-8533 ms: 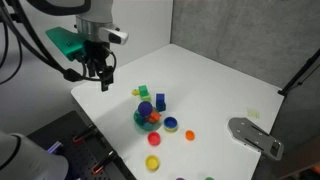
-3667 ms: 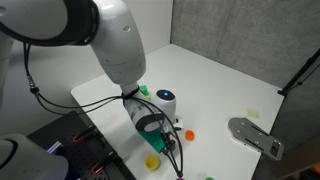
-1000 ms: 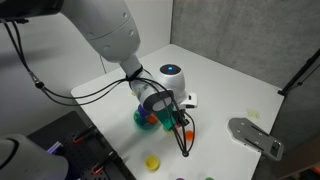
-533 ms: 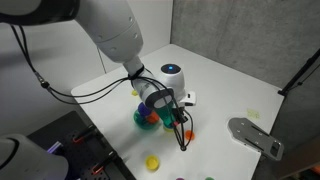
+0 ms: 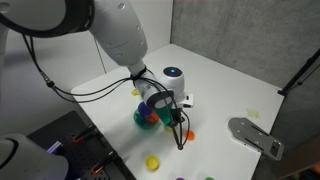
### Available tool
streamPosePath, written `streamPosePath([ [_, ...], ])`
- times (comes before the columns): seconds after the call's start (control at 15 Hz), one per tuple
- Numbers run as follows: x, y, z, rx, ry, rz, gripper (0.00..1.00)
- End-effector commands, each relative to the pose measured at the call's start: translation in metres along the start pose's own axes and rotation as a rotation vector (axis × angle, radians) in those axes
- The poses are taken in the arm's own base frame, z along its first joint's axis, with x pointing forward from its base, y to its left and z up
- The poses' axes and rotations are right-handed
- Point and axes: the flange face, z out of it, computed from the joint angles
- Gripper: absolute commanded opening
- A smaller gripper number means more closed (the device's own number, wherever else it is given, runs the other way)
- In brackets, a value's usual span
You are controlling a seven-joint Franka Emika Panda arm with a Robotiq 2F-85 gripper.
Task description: Pick up the orange bowl and put it inside the blue bowl that is stacked onto the yellow bowl
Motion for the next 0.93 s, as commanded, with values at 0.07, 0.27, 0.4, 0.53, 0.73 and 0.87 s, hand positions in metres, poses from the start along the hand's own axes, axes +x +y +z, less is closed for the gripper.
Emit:
streamPosePath([
  [0.07, -0.001, 0.0, 0.007, 0.025, -0.038, 0.013, 0.05],
  [0.27, -0.006, 0.002, 0.009, 0.019, -0.063, 0.016, 0.08],
  [0.4, -0.008, 0.003, 0.005, 0.029, -0.078, 0.015, 0.36],
  [0.53, -0.01, 0.003, -0.003, 0.038, -0.098, 0.004, 0.51],
  [0.73, -0.014, -0.002, -0.024, 0.036, -0.136, -0.025, 0.76],
  [0.87, -0.014, -0.008, -0.042, 0.024, -0.15, -0.034, 0.91],
])
